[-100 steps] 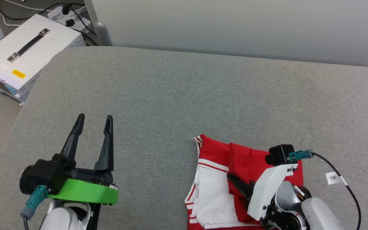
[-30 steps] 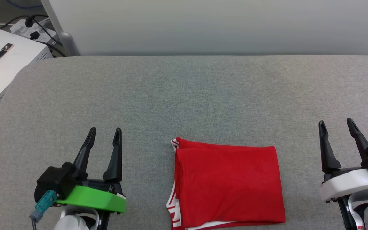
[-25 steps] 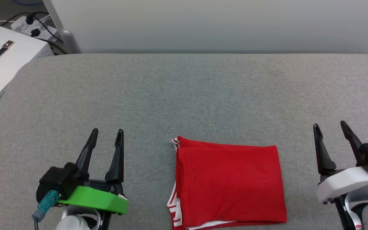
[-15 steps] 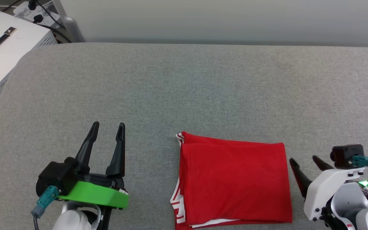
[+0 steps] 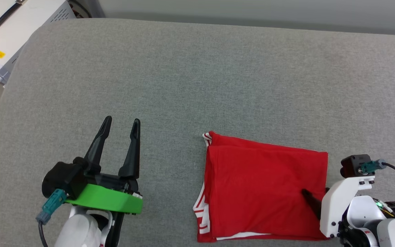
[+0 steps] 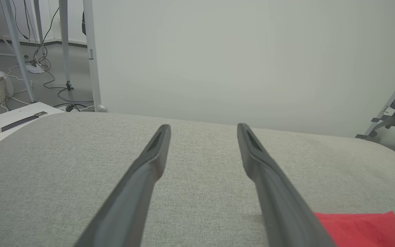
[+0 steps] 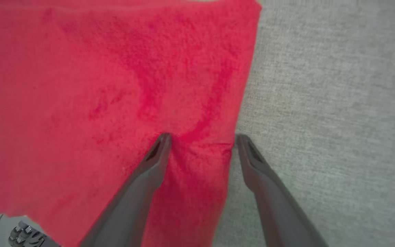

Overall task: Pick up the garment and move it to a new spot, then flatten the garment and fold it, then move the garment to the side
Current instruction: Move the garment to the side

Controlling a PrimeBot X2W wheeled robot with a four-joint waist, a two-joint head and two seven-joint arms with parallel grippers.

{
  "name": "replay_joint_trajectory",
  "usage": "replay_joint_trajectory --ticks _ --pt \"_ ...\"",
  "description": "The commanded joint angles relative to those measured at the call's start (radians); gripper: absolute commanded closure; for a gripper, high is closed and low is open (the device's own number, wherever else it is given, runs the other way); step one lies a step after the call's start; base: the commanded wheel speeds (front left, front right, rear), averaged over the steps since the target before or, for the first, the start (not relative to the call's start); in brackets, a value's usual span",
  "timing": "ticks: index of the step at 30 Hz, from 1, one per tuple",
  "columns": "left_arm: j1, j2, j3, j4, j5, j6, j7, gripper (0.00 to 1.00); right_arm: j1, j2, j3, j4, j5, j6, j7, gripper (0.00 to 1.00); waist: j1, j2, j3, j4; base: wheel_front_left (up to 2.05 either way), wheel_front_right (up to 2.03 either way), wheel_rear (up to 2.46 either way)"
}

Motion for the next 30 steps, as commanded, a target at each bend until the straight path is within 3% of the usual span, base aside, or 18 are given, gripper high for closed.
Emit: replay_joint_trajectory --ticks 1,3,4,6,13,20,30 --pt "-0.02 0.005 -0.004 0.0 0.0 -0.003 -0.006 0.0 -0.011 0.005 0.007 0.029 -0.001 -0.001 0.012 0.0 0.0 0.0105 0.021 0.019 0.0 0.0 0.0" --pt "-0.024 0.006 -0.009 0.005 0.0 -0.003 -0.006 0.0 -0.018 0.005 0.016 0.051 -0.002 -0.001 0.016 0.0 0.0 0.0105 0.026 0.023 0.0 0.0 0.0" --pt "-0.026 0.007 -0.011 0.006 0.0 -0.003 -0.006 0.0 -0.02 0.002 0.025 0.063 -0.005 -0.001 0.02 0.05 0.0 0.0105 0.028 0.025 0.0 0.0 0.0" --pt "-0.029 0.009 -0.015 0.009 0.0 -0.003 -0.006 0.0 -0.024 -0.007 0.045 0.079 -0.008 -0.001 0.017 1.0 0.0 0.0105 0.03 0.026 0.0 0.0 0.0" --pt "-0.03 0.011 -0.037 0.017 0.003 -0.003 -0.006 0.0 -0.059 -0.055 0.091 0.086 -0.028 -0.001 -0.063 1.0 0.0 0.0105 0.01 0.006 0.0 0.0 0.0" --pt "-0.011 0.017 -0.079 0.024 0.013 -0.003 -0.006 0.0 -0.102 -0.174 0.173 0.027 -0.065 -0.001 -0.115 1.0 0.0 0.0105 -0.032 -0.057 0.0 0.0 0.0" --pt "-0.021 0.014 -0.142 0.016 0.037 -0.003 -0.006 0.0 -0.184 -0.508 0.304 -0.078 -0.093 -0.001 -0.071 1.0 0.0 0.0105 -0.005 -0.214 0.0 0.0 0.0"
